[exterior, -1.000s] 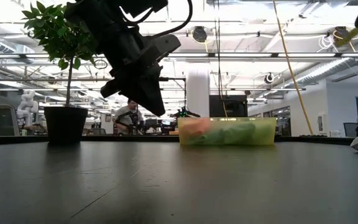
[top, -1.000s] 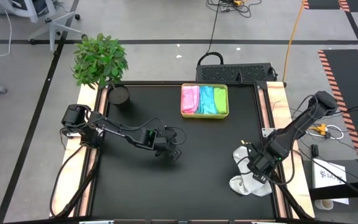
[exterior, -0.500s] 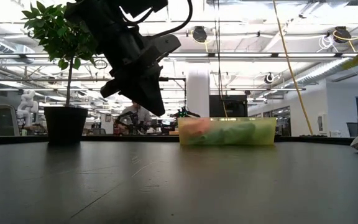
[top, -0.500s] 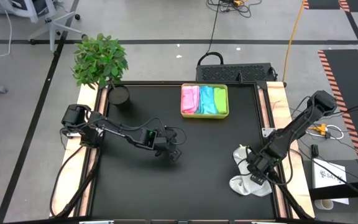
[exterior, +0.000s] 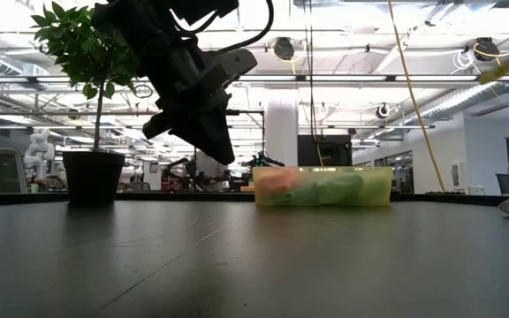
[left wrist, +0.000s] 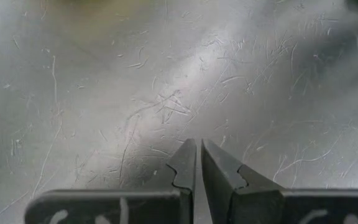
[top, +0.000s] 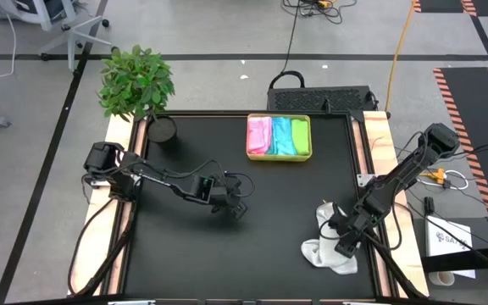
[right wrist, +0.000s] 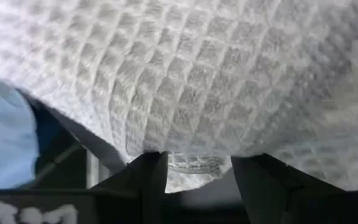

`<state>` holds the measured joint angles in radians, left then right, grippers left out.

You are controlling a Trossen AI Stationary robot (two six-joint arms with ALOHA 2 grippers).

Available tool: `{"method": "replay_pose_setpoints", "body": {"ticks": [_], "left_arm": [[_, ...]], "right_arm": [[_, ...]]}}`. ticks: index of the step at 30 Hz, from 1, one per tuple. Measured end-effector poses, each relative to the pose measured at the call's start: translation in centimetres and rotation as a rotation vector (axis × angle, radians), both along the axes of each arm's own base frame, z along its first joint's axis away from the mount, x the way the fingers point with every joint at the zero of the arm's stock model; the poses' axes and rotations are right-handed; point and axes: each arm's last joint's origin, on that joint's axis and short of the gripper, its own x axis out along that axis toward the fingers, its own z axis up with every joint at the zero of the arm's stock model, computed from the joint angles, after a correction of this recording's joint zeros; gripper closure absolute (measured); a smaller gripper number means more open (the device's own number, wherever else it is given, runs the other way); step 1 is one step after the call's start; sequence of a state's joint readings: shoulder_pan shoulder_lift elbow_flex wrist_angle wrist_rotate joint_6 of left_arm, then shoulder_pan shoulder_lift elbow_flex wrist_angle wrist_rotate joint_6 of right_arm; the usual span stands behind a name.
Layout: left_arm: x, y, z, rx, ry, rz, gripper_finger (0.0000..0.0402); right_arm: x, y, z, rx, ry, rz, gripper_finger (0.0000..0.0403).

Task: Fold microfiber towels
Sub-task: Fold the white microfiber cloth

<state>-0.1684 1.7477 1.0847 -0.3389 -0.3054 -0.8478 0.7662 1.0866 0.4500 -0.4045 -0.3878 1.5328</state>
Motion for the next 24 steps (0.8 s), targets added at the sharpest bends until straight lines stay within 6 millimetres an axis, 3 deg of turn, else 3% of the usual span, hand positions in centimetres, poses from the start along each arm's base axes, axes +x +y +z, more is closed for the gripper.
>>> {"method": "replay_pose_setpoints", "body": {"ticks": [7,24], "left_arm": [[0.0,0.0,0.0,0.0,0.0,0.001,0.0376],[0.0,0.0,0.0,0.0,-0.001,0.001,0.0376]], "right_arm": [[1.0,0.2,0.3,-0.047,-0.166,-0.115,0.0234],[2.7,-1.2,0.4,-0.11,-0.28,-0.216,0.0234]]}}
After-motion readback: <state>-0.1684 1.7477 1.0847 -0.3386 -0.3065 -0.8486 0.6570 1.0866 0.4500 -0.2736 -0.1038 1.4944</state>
